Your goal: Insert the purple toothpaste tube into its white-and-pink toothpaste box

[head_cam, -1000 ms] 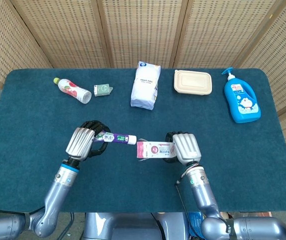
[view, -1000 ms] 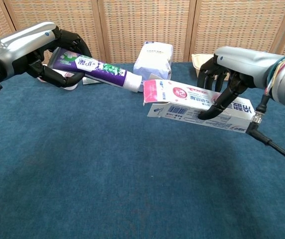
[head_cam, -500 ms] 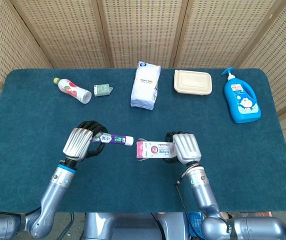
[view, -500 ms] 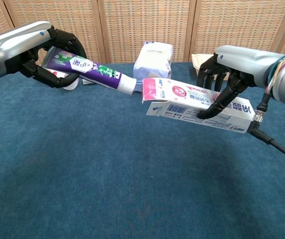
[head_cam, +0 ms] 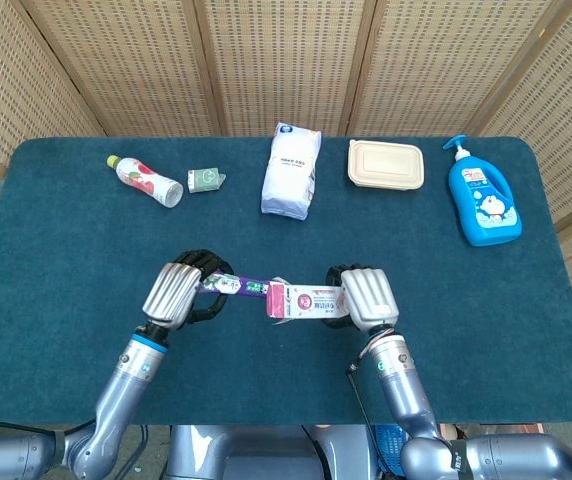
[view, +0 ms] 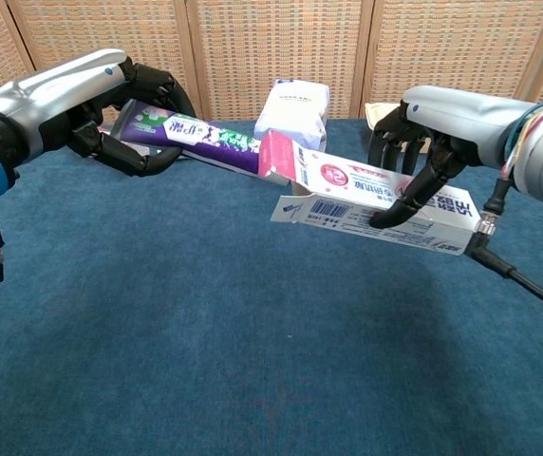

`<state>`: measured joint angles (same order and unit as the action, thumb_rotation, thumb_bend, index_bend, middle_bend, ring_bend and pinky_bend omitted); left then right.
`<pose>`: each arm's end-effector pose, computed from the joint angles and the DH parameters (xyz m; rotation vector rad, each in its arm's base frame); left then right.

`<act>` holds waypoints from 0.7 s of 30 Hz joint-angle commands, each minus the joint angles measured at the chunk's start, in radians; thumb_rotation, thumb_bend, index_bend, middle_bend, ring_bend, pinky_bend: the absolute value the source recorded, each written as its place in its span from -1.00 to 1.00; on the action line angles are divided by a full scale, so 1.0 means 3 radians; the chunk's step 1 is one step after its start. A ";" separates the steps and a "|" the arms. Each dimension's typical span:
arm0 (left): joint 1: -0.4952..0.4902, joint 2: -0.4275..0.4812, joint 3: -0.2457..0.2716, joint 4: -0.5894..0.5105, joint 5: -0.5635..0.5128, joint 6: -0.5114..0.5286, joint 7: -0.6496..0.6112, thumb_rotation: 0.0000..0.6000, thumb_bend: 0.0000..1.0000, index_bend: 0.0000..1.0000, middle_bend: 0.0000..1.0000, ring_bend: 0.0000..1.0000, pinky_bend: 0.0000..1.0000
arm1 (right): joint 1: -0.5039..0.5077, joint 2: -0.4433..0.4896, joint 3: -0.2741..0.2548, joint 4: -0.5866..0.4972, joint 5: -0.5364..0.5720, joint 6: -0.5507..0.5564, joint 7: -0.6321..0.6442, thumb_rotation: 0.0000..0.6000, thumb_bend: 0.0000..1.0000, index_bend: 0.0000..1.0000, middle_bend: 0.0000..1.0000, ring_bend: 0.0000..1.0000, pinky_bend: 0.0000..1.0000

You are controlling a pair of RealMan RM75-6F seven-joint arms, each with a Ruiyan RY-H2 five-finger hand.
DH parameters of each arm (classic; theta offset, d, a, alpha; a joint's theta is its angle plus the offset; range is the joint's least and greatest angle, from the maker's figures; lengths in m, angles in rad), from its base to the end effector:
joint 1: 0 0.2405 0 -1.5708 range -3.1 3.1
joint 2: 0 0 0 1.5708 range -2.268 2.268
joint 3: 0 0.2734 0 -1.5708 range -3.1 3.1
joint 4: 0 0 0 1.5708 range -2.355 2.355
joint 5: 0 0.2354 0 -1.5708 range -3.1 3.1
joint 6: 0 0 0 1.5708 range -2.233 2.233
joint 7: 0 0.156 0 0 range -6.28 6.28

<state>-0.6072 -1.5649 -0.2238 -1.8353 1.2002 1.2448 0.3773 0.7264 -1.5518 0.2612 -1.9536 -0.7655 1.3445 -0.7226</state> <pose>-0.0936 0.3068 -0.0097 -1.6467 -1.0866 -1.3071 -0.0908 -0.3176 -0.0089 1.6074 -1.1177 0.9528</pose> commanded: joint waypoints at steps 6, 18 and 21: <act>0.0000 0.0008 -0.0024 -0.0098 -0.0002 -0.0016 -0.0127 1.00 0.10 0.66 -0.18 -0.48 -0.49 | 0.0001 -0.0007 -0.0011 -0.0003 0.0005 -0.0005 0.0030 1.00 -0.73 0.21 -0.02 -0.17 -0.05; -0.0038 -0.0050 0.0024 -0.0047 -0.0089 -0.0054 0.0018 1.00 0.10 0.67 -0.18 -0.48 -0.49 | 0.0014 -0.0017 -0.0013 -0.0016 0.0031 -0.0003 0.0048 1.00 -0.73 0.21 -0.02 -0.16 -0.05; -0.0037 -0.0030 0.0024 -0.0061 -0.0102 -0.0047 0.0047 1.00 0.10 0.67 -0.18 -0.48 -0.49 | 0.0011 -0.0005 -0.0003 -0.0021 0.0033 0.0002 0.0062 1.00 -0.73 0.21 -0.02 -0.16 -0.05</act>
<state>-0.6184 -1.5753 -0.2168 -1.8525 1.1708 1.2297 0.3901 0.7299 -1.5539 0.2596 -1.9596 -0.7560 1.3447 -0.7045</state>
